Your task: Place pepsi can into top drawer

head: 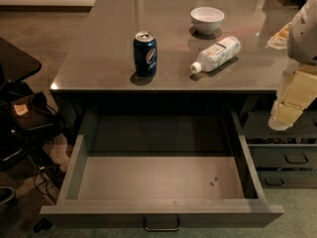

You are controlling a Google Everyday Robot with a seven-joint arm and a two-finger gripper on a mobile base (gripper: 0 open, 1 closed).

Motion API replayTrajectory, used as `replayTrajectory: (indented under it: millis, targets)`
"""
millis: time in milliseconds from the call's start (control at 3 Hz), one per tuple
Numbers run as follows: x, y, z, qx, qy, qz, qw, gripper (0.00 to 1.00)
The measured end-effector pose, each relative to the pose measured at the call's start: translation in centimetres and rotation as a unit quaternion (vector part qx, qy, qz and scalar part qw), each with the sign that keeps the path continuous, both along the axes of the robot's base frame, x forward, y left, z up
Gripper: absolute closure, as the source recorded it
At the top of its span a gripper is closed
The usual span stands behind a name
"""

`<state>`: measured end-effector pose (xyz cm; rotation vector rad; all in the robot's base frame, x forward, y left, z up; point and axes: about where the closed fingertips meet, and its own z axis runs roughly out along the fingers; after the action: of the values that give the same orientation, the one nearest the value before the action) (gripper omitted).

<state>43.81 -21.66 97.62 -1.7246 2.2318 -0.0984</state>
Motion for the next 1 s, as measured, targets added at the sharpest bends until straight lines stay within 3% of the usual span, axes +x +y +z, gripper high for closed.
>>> replayTrajectory:
  millis: [667, 1000]
  targets:
    - [1.0, 0.6, 0.2, 0.005, -0.003, 0.009, 0.9999, 0.00]
    - [4.2, 2.5, 0.1, 0.032, 0.007, 0.039, 0.9987, 0.00]
